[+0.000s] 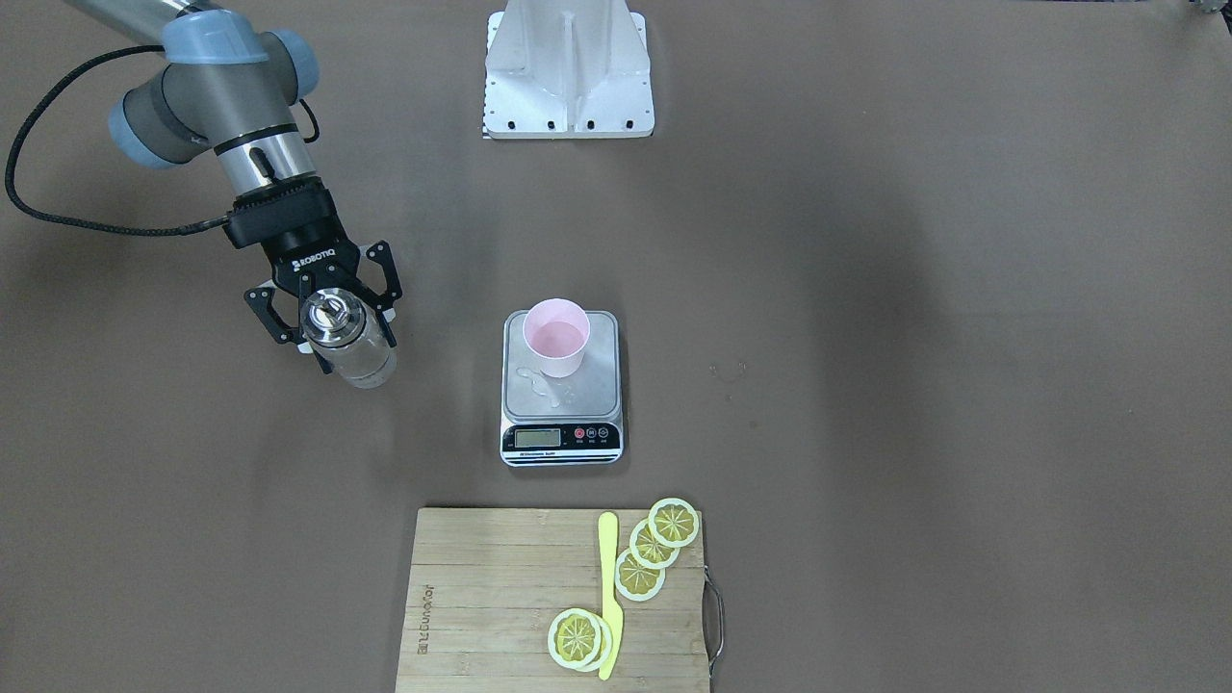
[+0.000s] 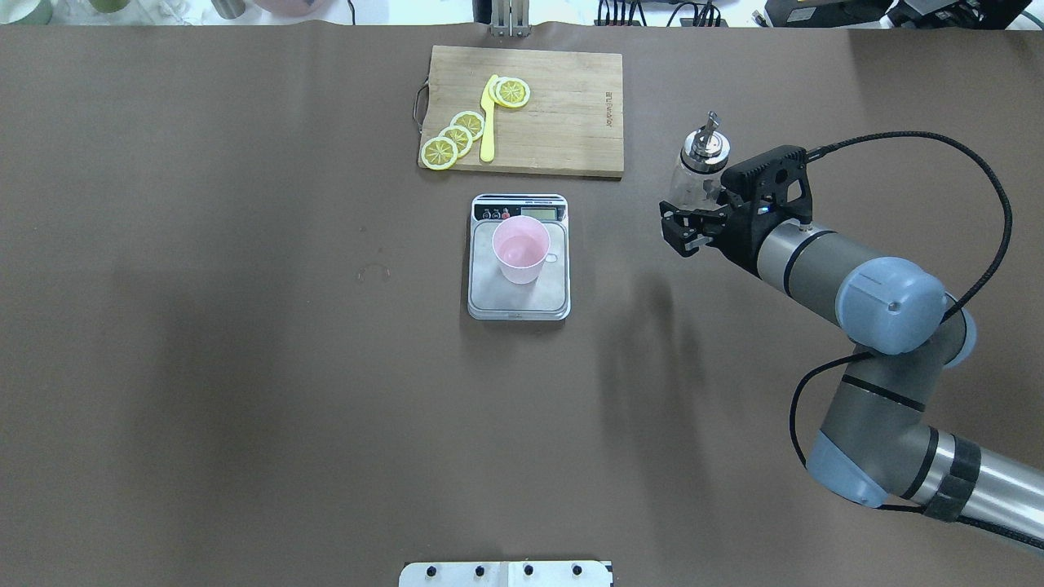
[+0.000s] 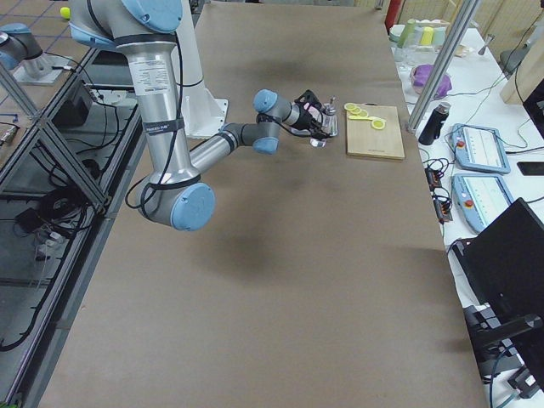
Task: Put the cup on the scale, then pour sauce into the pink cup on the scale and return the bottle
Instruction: 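Turn the bottle upright and carry it back to its spot with the right gripper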
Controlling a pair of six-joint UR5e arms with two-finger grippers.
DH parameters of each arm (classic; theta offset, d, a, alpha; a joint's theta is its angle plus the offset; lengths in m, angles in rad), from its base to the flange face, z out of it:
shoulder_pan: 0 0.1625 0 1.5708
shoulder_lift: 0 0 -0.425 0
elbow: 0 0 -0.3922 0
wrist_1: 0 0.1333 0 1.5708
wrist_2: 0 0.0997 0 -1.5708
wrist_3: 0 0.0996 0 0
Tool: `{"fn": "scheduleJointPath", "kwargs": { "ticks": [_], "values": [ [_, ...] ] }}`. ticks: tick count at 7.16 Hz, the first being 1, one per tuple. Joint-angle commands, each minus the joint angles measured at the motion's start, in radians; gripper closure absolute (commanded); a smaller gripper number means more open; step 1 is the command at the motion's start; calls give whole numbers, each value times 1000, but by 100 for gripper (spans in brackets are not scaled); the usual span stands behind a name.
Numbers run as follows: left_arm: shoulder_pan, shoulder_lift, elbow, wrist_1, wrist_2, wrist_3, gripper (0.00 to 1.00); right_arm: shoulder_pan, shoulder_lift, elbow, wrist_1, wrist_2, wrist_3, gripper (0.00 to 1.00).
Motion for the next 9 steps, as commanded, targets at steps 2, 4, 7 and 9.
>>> {"fn": "scheduleJointPath", "kwargs": {
  "ticks": [2, 4, 7, 9],
  "values": [
    [2, -2, -1, -1, 1, -1, 1, -5, -28, -124, 178, -10, -1, 96],
    [4, -5, -1, 0, 0, -2, 1, -14, -47, -125, 183, -24, -1, 96],
    [6, -3, 0, -1, 1, -1, 1, -71, -62, -149, 226, -93, -9, 96],
    [6, 0, -2, -1, 0, 0, 1, -75, -64, -149, 226, -94, -13, 93]
  ]
}}
